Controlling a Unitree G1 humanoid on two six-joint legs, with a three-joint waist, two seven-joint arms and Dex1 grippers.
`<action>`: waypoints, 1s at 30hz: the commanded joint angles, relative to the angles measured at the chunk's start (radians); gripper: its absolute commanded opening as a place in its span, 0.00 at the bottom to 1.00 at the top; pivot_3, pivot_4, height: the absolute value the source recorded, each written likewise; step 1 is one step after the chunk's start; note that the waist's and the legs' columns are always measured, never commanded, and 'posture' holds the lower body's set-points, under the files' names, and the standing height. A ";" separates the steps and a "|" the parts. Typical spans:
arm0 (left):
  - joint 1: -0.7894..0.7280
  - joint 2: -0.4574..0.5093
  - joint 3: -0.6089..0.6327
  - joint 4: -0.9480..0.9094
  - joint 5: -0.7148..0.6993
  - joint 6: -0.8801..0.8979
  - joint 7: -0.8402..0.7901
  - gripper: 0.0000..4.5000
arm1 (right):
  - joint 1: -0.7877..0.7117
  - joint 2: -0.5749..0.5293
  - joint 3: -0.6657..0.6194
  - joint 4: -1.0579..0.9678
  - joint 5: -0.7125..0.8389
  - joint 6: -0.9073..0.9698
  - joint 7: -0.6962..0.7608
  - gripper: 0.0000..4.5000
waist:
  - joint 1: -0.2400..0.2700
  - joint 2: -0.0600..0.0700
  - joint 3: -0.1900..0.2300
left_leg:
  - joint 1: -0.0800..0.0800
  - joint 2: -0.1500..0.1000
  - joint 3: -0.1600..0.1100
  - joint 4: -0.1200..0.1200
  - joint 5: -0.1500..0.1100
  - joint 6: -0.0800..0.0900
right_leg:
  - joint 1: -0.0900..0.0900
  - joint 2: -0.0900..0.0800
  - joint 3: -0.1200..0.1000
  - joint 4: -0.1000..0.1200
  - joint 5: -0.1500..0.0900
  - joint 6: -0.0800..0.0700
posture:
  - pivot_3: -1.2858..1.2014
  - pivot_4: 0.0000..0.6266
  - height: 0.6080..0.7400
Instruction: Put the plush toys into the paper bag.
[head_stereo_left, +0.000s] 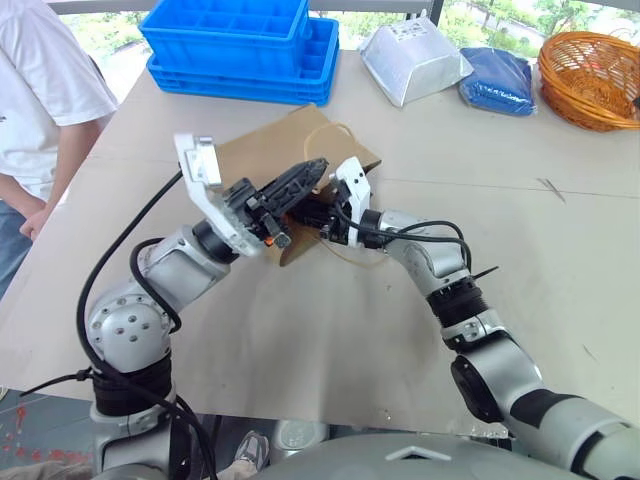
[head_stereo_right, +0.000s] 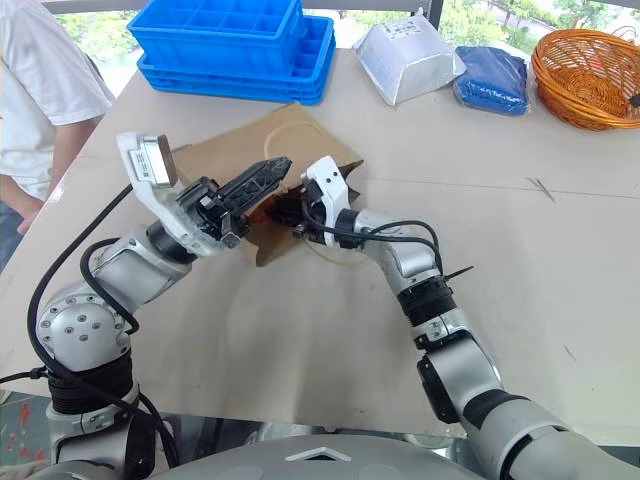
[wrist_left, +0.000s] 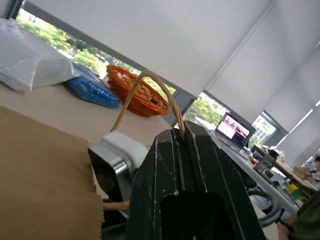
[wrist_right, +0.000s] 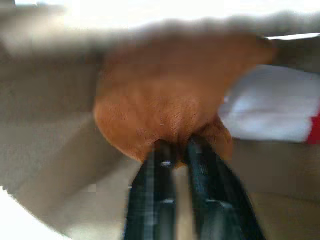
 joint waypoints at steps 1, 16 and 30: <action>-0.001 0.005 0.032 0.011 -0.011 -0.026 -0.011 0.00 | 0.027 -0.065 0.044 -0.084 -0.066 -0.024 0.013 0.50 | 0.002 0.000 0.000 | 0.000 0.000 0.000 0.000 0.000 0.000 | 0.000 0.000 0.000 0.000 0.000 0.000 | 0.52 0.24 1.00; -0.017 0.027 0.041 0.088 0.100 -0.056 -0.097 0.00 | 0.102 -0.377 -0.108 -0.692 0.066 0.527 -0.045 0.62 | 0.006 0.000 0.000 | 0.000 0.000 0.000 -0.001 0.000 -0.001 | 0.000 0.000 0.000 0.000 0.000 0.000 | 0.52 0.24 1.00; -0.074 0.051 0.054 0.102 0.114 -0.047 -0.119 0.00 | 0.329 -0.330 -0.317 -0.793 0.245 0.904 -0.239 0.62 | 0.008 0.000 0.000 | 0.000 0.000 -0.001 -0.001 0.000 0.000 | 0.000 0.001 0.000 0.000 0.000 0.000 | 0.52 0.24 1.00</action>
